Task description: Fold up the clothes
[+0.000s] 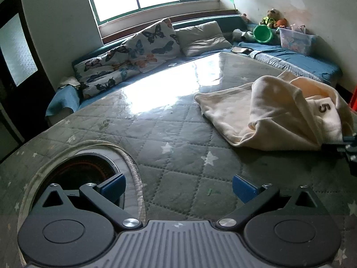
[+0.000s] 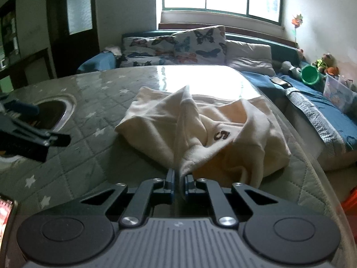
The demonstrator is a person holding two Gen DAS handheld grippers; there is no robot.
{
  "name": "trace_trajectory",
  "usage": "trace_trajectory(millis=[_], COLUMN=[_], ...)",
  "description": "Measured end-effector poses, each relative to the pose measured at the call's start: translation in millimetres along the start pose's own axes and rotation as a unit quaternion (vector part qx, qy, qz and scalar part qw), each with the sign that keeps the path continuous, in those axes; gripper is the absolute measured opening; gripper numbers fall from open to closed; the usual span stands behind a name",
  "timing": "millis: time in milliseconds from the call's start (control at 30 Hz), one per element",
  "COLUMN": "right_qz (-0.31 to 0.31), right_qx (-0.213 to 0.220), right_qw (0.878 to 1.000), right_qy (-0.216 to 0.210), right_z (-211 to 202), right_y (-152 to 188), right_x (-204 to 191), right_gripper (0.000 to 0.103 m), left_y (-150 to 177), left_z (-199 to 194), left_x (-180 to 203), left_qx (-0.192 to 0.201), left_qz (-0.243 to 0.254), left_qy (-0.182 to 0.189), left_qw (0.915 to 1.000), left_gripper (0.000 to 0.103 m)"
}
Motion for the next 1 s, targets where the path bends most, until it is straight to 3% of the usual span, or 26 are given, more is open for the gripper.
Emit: trace_trajectory(millis=[400,533,667,1000], right_qz=[-0.079,-0.078,-0.074,-0.039], right_qx=[-0.018,-0.020,-0.017,-0.003], right_qw=[0.996,0.996,0.996,0.998], right_qy=[-0.030,-0.036,-0.035,-0.054], right_z=[-14.2,-20.6,-30.3,-72.8], right_y=[21.8,21.3,19.9,5.8], right_x=[-41.4,-42.0,-40.1,-16.0], right_gripper=[0.007,0.008,0.017,0.023], left_y=[-2.7,-3.7,-4.9,-6.3], left_z=[-3.6,-4.9,-6.2,-4.8], left_x=[-0.2,2.7,6.3,6.9], left_qx=[0.006,0.007,0.009,0.008], left_qz=[-0.001,0.001,0.004,0.005], left_qy=[0.004,0.008,0.012,0.015], left_qw=[1.0000,0.9999,0.9999,0.9999], left_gripper=[0.103,0.103,0.103,0.103])
Point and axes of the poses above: each gripper's, at about its wrist camera, not at the fingertips, and z roughly the way its jaws point, x to its right, y to its underside, the point moved 1 cm from there along z, roughly the way its jaws point, and after that the axes turned 7 degrees about -z, right-handed, at the moved point
